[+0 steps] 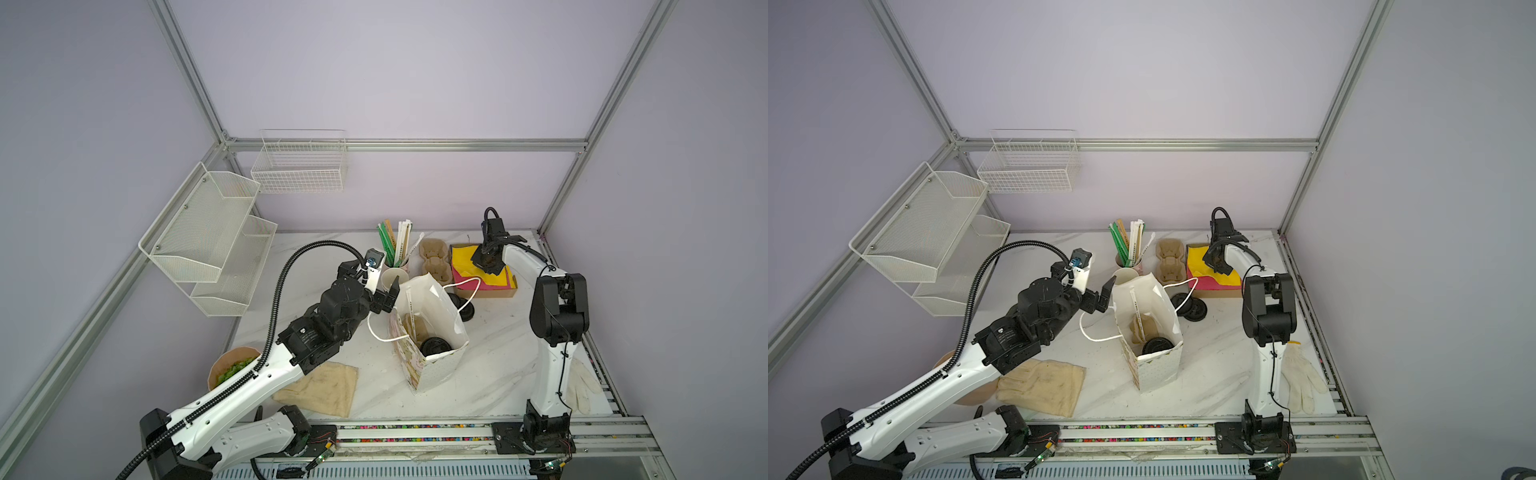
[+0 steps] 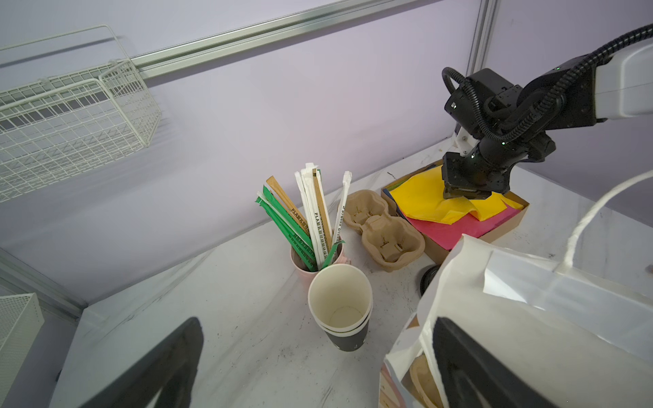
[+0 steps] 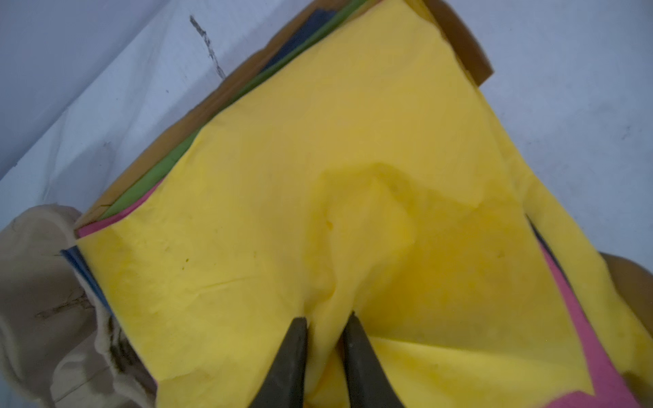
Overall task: Pack a coffee takeout order
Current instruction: Pick up the napkin from the napkin box.
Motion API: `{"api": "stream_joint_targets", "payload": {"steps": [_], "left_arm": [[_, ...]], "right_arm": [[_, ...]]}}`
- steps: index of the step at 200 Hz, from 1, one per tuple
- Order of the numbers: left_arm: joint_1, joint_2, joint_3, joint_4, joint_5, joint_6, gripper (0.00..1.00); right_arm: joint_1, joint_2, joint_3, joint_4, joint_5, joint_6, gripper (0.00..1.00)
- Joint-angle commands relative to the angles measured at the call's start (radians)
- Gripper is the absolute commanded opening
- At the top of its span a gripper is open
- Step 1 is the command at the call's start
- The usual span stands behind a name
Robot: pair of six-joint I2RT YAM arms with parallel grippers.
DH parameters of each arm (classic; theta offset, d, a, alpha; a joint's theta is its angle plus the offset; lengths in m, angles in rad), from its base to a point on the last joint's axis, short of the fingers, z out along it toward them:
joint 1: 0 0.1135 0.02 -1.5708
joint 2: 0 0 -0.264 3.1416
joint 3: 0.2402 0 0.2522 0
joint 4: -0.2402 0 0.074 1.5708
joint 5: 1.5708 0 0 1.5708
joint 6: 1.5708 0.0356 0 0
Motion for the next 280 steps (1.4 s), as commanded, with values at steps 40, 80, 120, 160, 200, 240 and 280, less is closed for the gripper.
{"api": "stream_joint_targets", "payload": {"steps": [40, 80, 120, 160, 200, 240, 280], "left_arm": [[0.006, -0.005, -0.03, 0.037, 0.009, 0.019, 1.0], [0.007, -0.005, -0.03, 0.036, 0.009, 0.02, 1.0], [0.006, -0.01, -0.032, 0.039, 0.01, 0.017, 1.0], [0.006, -0.028, -0.042, 0.052, 0.005, 0.01, 1.0], [0.006, -0.042, -0.05, 0.065, -0.001, -0.009, 1.0], [0.007, -0.066, -0.059, 0.08, -0.012, -0.028, 1.0], [0.01, -0.072, -0.059, 0.083, -0.004, -0.044, 1.0]], "right_arm": [[-0.001, -0.067, -0.022, 0.008, 0.021, 0.013, 0.18], [-0.001, -0.115, -0.03, 0.008, 0.021, 0.022, 0.1], [-0.001, -0.224, -0.06, 0.024, 0.028, 0.041, 0.0], [-0.001, -0.411, -0.137, 0.076, 0.011, 0.074, 0.0], [-0.002, -0.717, -0.282, 0.257, -0.102, 0.076, 0.0], [0.001, -0.954, -0.344, 0.386, -0.267, 0.023, 0.0], [0.039, -1.039, -0.328, 0.505, -0.514, -0.02, 0.0]]}}
